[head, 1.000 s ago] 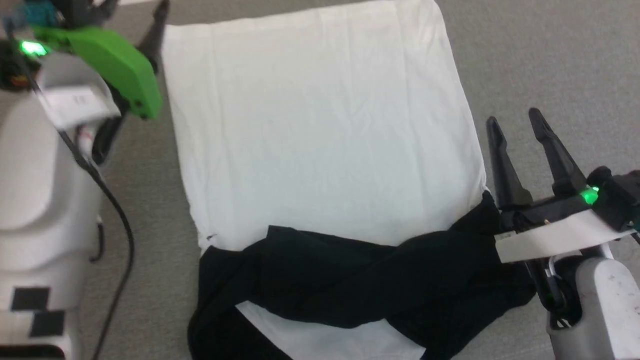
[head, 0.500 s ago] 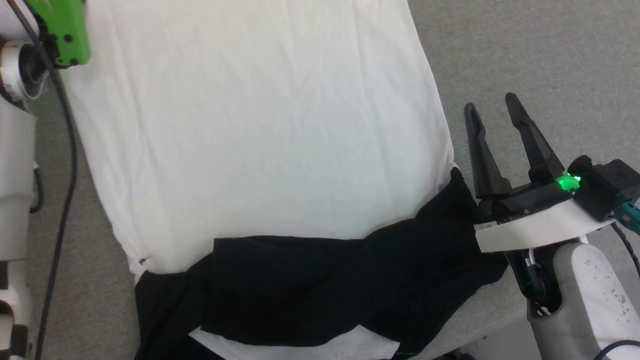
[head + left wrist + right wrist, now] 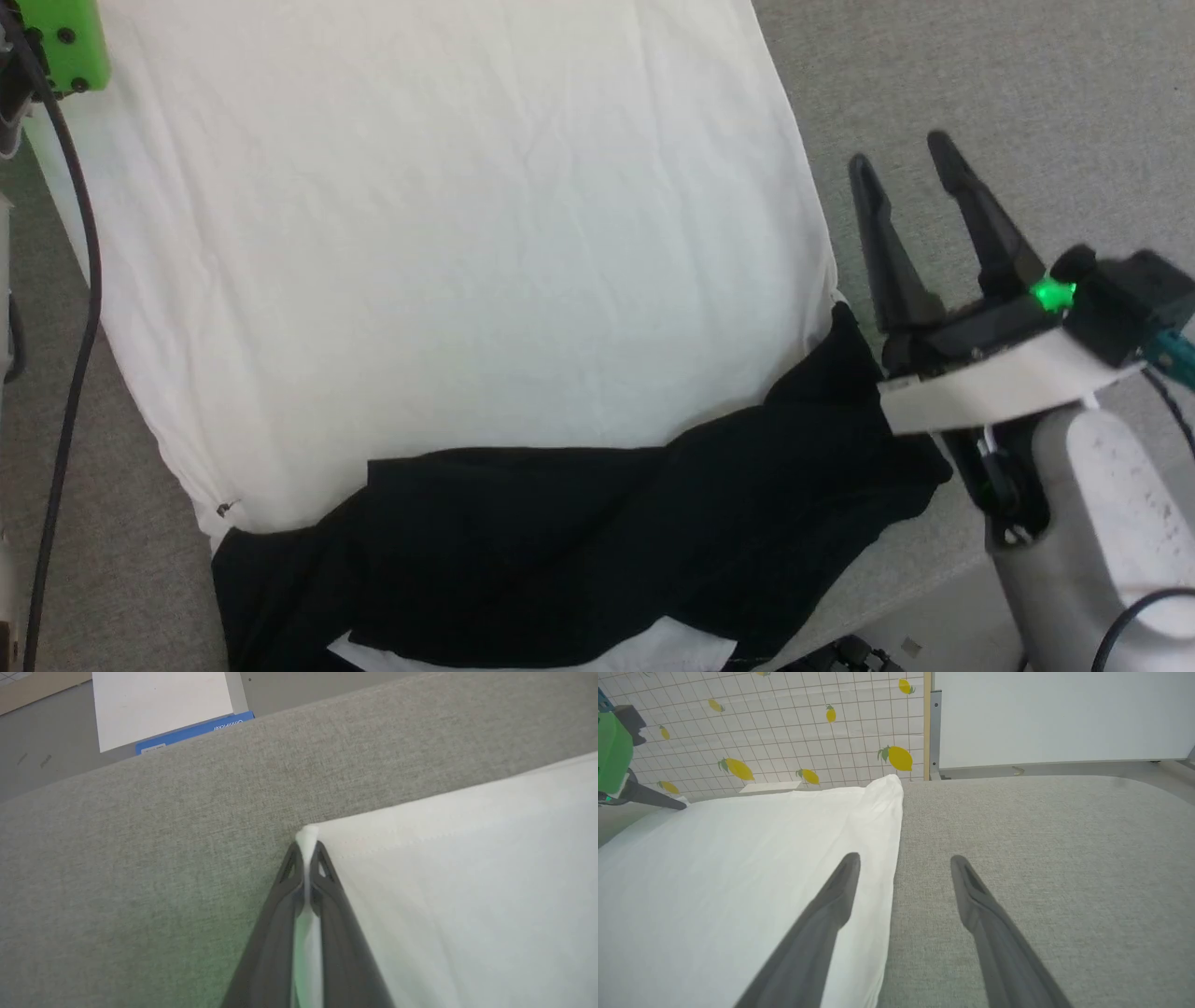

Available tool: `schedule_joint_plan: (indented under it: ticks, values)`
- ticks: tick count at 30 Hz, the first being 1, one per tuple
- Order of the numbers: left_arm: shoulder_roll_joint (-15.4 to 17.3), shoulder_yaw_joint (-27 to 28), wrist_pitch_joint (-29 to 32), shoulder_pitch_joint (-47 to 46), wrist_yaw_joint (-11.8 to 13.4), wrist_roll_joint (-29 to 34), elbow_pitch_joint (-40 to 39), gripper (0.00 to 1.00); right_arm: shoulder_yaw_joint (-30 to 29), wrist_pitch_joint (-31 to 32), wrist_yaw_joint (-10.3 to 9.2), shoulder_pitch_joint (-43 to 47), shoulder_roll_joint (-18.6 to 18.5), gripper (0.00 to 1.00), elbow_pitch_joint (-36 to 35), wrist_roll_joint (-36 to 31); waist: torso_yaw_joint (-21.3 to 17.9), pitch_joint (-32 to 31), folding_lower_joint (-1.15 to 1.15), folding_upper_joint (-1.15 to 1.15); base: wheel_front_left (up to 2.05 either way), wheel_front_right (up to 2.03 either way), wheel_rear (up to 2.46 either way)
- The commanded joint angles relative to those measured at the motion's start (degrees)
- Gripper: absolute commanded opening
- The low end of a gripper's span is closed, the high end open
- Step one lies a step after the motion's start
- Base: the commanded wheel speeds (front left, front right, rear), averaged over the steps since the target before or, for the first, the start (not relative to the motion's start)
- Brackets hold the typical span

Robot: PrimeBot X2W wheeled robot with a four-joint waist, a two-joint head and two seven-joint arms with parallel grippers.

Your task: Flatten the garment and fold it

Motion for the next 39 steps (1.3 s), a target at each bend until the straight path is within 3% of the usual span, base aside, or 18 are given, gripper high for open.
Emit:
schedule_joint_plan:
  ticks: [1,7,16,25,33,34,35,37,39]
  values:
    - [0.8,-0.2,0.2,1.8,0.0,0.3,0.5,0.0,0.2,0.7,-0.09,-3.1,-0.6,1.0,0.3,0.1,0.2,0.4,0.0,0.0,0.0,0.0,0.0]
    - [0.2,-1.1,-0.1,0.8,-0.8,-0.2,-0.4,0.0,1.1,7.9,-0.09,-18.3,-2.7,1.0,5.3,0.6,1.7,1.4,0.0,0.0,0.0,0.0,0.0]
    - [-4.2,-4.0,-1.8,-2.4,-2.9,-1.5,-1.7,0.0,-0.6,24.5,-0.09,-42.7,-2.5,1.0,27.4,3.1,7.9,4.1,0.0,0.0,0.0,0.0,0.0]
    - [-8.4,-7.3,-6.0,-6.1,-6.1,-2.1,-1.4,0.0,-2.6,37.2,-0.09,-54.4,-3.7,1.0,42.5,-1.7,13.7,6.8,0.0,0.0,0.0,0.0,0.0]
    - [-10.0,-9.2,-7.7,-8.0,-7.6,-2.2,-1.1,0.0,-4.8,45.4,-0.09,-58.1,-3.6,1.0,48.0,-4.0,16.1,8.4,0.0,0.0,0.0,0.0,0.0]
    - [-10.1,-9.3,-8.0,-8.0,-7.7,-2.3,-1.0,0.0,-5.2,46.5,-0.09,-58.3,-3.5,0.88,48.6,-4.4,16.2,8.5,0.0,0.0,0.0,0.0,0.0]
    - [-10.3,-9.3,-8.2,-8.1,-7.7,-2.4,-0.9,0.0,-5.6,47.9,-0.09,-58.5,-3.4,0.49,49.2,-4.9,16.3,8.5,0.0,0.0,0.0,0.0,0.0]
    - [-10.4,-9.4,-9.0,-8.3,-7.8,-2.4,-0.7,0.0,-5.8,50.1,-0.09,-58.9,-3.1,0.0,49.7,-5.9,16.3,8.7,0.0,0.0,0.0,0.0,0.0]
    - [-10.1,-9.4,-10.3,-8.6,-7.9,-2.1,-0.6,0.0,-6.1,50.3,-0.09,-59.1,-3.2,0.0,48.9,-7.2,16.2,8.9,0.0,0.0,0.0,0.0,0.0]
